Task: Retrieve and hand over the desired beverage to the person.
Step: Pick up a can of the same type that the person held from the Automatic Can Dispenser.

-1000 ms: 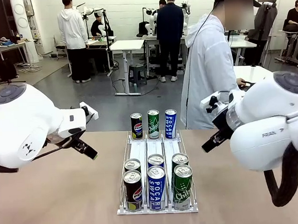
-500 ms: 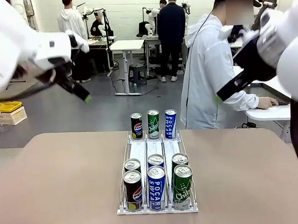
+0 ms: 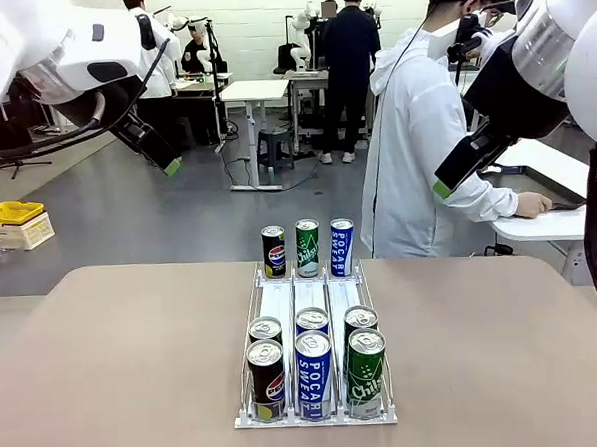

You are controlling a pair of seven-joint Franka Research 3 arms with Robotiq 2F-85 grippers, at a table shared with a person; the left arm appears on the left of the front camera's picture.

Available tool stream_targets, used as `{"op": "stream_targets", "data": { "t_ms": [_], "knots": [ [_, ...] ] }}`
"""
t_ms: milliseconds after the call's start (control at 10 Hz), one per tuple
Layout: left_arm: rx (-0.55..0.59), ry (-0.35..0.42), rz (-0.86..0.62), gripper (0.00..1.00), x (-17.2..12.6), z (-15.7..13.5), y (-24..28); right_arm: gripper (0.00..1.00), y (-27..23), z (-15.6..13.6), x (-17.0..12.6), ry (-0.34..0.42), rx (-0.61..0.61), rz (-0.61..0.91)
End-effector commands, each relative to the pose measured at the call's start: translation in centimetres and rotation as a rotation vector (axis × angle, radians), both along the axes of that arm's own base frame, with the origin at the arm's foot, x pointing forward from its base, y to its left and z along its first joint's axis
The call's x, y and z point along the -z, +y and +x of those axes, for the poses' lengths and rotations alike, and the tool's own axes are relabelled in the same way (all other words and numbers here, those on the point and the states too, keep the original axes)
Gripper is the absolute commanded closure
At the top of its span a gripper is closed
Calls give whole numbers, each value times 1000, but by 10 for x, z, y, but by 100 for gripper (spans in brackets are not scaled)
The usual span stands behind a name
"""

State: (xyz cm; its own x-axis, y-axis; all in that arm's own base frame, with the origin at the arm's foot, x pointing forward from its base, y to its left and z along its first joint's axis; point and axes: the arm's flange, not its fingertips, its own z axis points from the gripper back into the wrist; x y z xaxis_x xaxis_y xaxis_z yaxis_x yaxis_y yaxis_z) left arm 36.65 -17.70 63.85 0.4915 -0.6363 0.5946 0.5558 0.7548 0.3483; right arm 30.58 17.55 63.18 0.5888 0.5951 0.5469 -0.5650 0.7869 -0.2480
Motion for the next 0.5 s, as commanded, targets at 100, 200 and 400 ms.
{"op": "stream_targets", "data": {
  "t_ms": [100,200,400],
  "knots": [
    [95,198,-155,0,6,4,15,0,-19,0,10,151,-104,83],
    [169,414,-347,0,-8,11,47,0,-54,-2,4,204,-143,194],
    [158,485,-505,0,-26,10,103,0,-112,-14,-3,269,-187,319]
  ]
}}
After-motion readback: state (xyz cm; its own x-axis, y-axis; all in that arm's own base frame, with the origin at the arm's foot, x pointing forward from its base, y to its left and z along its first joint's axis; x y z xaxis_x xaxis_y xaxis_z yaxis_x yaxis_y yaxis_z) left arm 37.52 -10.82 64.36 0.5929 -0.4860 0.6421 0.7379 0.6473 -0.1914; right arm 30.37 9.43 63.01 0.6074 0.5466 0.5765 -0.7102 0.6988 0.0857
